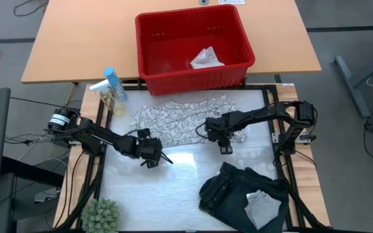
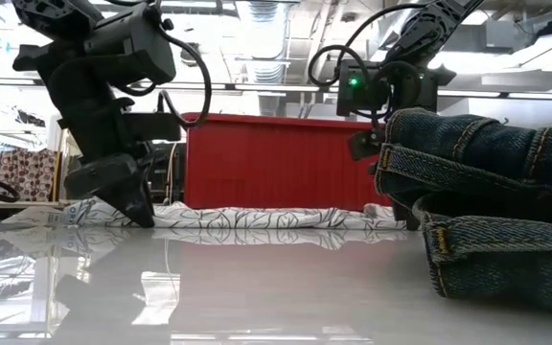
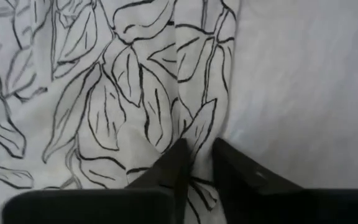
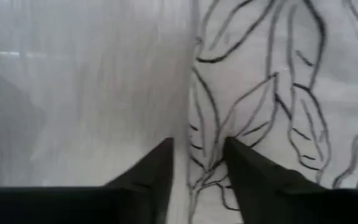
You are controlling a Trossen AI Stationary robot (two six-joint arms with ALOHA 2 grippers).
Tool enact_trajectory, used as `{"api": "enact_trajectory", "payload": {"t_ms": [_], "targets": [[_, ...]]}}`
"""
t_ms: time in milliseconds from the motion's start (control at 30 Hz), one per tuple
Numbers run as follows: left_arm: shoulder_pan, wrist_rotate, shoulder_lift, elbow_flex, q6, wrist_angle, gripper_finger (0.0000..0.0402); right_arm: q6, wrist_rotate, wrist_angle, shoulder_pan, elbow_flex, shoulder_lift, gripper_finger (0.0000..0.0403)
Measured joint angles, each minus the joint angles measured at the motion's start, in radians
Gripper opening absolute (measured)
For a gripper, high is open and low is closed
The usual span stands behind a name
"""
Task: Fold Laundry from Bin
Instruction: Fold the white from the red laundry bin
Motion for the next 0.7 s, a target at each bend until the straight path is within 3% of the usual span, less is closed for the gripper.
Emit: {"api": "enact_trajectory", "payload": {"t_ms": [100, 200, 400, 700], "targets": [[0.016, 0.021, 0.001, 0.0, -0.015, -0.005, 0.0015, 0.046, -0.001, 0.003, -0.01, 0.0, 0.0, 0.0075], [0.035, 0.035, 0.001, 0.0, -0.065, -0.009, 0.0004, 0.084, -0.001, 0.003, -0.02, 0.0, 0.0, 0.0019], [0.045, 0.071, -0.011, 0.066, -0.174, -0.14, 0.0, 0.093, 0.03, -0.005, 0.006, 0.016, -0.023, 0.0018], [0.044, 0.013, -0.044, 0.351, -0.187, -0.524, 0.0, 0.177, 0.04, -0.058, 0.023, 0.06, -0.219, 0.0018]]}}
